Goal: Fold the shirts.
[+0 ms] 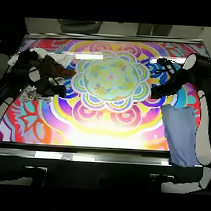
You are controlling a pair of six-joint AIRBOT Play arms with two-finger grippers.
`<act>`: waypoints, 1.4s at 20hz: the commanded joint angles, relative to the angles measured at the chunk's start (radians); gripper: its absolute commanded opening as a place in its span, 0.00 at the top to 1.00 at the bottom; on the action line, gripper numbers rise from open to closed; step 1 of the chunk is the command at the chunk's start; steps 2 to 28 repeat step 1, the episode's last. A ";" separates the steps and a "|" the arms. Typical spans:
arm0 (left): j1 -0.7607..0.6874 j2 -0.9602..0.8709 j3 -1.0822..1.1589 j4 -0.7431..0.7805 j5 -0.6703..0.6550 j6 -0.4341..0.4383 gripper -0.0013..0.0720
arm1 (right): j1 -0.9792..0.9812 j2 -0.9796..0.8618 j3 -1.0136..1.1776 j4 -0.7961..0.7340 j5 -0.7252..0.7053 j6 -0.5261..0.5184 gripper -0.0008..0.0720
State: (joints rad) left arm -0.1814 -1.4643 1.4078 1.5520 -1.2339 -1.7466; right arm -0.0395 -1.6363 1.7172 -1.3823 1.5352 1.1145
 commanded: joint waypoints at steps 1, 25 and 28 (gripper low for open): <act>-0.001 -0.005 -0.001 -0.001 0.001 -0.001 0.03 | 0.000 -0.001 0.001 0.001 0.001 0.000 0.05; -0.001 -0.005 -0.001 -0.001 0.001 -0.001 0.03 | 0.000 -0.001 0.001 0.001 0.001 0.000 0.05; -0.001 -0.005 -0.001 -0.001 0.001 -0.001 0.03 | 0.000 -0.001 0.001 0.001 0.001 0.000 0.05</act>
